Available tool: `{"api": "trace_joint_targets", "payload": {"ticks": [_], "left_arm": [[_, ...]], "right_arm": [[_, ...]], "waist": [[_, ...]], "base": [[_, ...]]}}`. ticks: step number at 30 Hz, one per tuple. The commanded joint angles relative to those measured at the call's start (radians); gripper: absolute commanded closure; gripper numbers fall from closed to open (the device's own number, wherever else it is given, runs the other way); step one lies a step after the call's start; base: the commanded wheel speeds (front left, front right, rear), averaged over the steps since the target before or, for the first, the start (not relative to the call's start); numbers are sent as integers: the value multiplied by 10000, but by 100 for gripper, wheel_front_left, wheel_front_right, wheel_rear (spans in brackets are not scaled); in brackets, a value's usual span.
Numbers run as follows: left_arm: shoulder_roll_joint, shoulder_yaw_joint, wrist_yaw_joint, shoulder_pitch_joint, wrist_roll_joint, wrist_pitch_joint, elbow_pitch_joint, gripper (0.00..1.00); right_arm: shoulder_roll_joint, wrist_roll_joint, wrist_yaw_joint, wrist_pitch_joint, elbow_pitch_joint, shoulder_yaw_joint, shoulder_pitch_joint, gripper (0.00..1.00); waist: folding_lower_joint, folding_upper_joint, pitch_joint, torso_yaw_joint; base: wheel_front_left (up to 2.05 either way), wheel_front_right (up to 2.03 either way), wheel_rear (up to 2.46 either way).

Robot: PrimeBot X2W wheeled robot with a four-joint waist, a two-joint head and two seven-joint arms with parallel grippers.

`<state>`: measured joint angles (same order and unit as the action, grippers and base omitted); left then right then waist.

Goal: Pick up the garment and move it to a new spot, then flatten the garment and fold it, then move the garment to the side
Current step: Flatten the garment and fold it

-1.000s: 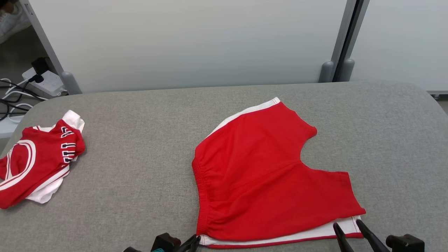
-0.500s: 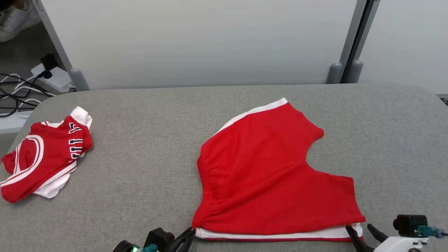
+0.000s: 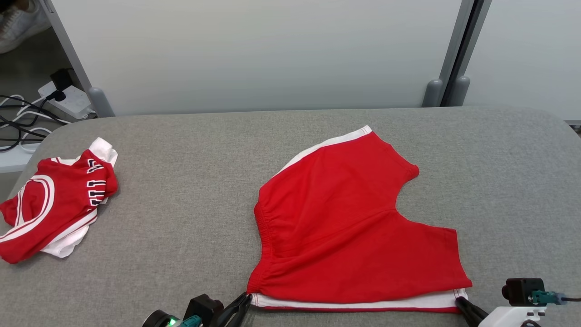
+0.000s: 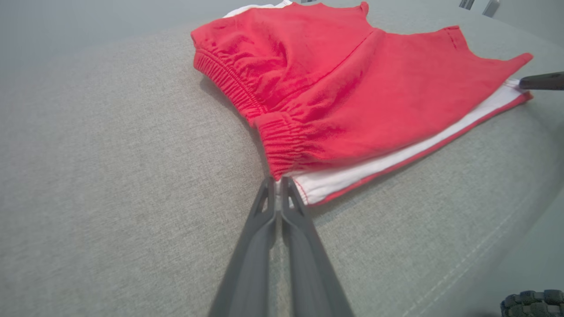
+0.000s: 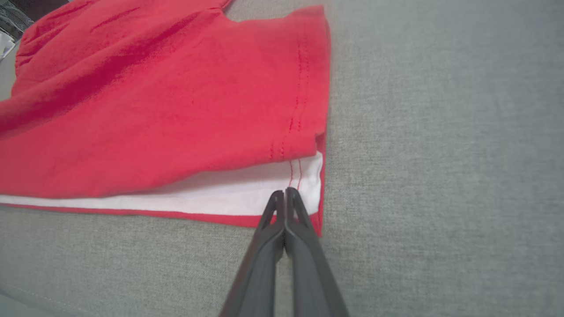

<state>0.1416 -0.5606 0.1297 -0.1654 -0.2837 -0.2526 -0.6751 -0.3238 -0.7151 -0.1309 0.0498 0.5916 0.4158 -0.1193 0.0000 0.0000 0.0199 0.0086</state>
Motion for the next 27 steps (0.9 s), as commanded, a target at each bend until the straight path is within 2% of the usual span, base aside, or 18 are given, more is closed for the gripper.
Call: {"api": "trace_joint_targets", "payload": {"ticks": [1, 2, 3, 12, 13, 14, 17, 27], "left_arm": [[147, 334, 9, -236, -73, -91, 233, 100], [155, 332, 9, -248, -73, -91, 236, 100], [160, 325, 9, -261, -69, -91, 237, 100], [236, 199, 9, -346, -118, -91, 283, 100], [250, 186, 9, -346, -135, -91, 290, 100], [265, 172, 9, -343, -151, -91, 299, 100], [309, 142, 9, -326, -183, -92, 319, 100], [340, 281, 9, -133, -501, -92, 715, 100]], "right_arm": [[-213, -97, 2, -77, -129, 113, -336, 100], [-199, -125, 2, -88, -81, 102, -356, 59], [-199, -139, 2, -97, -39, 104, -380, 0], [-143, -270, 2, -183, 691, 275, -717, 0], [-139, -279, 2, -218, 750, 329, -753, 4], [-127, -302, 2, -243, 811, 376, -782, 35], [-135, -313, 2, -333, 902, 565, -864, 100], [-562, -35, 2, -918, 458, 667, -863, 100]], "waist": [[0, 0, 3, -12], [0, 0, 1, -16], [0, 0, 0, -15], [0, 0, 44, 114], [0, 0, 54, 135], [0, 0, 65, 155], [0, 0, 88, 196], [0, 0, 151, 72]], "base": [[0, 0, 0], [0, 0, 0], [0, 0, 0], [0, 0, 0], [0, 0, 0], [0, 0, 0], [0, 0, 0], [0, 0, 0]]}}
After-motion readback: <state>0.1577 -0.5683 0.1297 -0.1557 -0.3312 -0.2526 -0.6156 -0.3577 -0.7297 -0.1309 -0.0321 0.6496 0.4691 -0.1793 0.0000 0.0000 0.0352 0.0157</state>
